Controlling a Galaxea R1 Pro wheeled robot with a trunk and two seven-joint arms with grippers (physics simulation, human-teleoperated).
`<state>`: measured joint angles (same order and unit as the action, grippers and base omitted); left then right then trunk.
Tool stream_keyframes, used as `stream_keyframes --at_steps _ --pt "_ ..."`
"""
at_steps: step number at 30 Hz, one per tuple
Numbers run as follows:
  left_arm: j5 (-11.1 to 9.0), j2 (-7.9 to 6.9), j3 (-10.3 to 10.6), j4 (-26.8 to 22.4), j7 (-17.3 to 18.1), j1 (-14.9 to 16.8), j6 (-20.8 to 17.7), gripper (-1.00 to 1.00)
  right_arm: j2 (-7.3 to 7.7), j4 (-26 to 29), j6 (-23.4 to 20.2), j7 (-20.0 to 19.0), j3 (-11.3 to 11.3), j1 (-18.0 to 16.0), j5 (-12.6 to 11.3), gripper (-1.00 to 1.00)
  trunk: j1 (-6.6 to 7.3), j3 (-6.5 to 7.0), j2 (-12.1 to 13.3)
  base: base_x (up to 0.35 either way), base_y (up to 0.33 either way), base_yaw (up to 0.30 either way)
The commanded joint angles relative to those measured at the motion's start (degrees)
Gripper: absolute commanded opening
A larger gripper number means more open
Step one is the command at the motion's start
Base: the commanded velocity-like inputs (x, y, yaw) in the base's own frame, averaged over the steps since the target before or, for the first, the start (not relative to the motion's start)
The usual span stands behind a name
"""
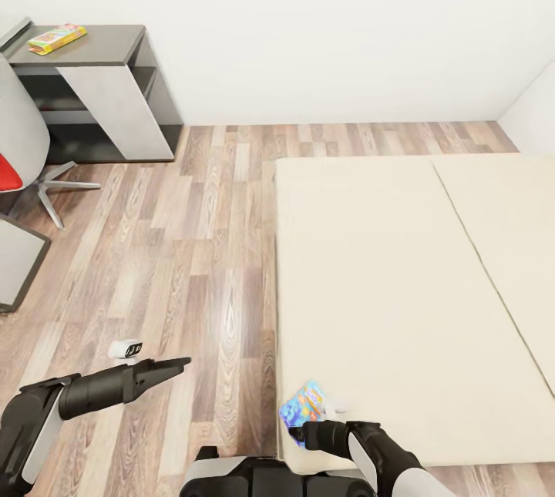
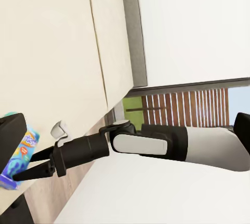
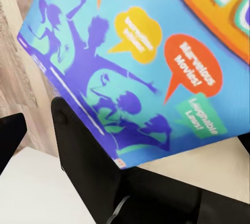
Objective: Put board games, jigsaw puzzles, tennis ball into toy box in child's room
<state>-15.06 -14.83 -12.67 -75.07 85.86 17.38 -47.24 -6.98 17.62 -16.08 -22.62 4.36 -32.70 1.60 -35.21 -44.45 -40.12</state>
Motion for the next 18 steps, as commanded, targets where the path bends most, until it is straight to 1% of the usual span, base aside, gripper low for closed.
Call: stream_keyframes --at_steps 1,11,18 --pt "-0.05 -0.02 0.02 0.01 0.18 0.02 -0.61 1.00 -0.05 0.13 -0.47 -0.24 0.46 0.01 0.15 1.00 -0.01 -0.04 -0.05 0.000 0.182 0.000" --pt "-0.05 -0.03 0.02 0.01 0.18 0.02 -0.62 1.00 -0.05 0.13 -0.44 -0.24 0.43 -0.01 0.15 1.00 -0.01 -0.04 -0.05 0.000 0.112 0.000" --pt "-0.05 -0.02 0.02 0.01 0.18 0.02 -0.58 1.00 -0.05 0.13 -0.44 -0.24 0.47 0.01 0.15 1.00 -0.01 -0.04 -0.05 0.000 0.021 0.000"
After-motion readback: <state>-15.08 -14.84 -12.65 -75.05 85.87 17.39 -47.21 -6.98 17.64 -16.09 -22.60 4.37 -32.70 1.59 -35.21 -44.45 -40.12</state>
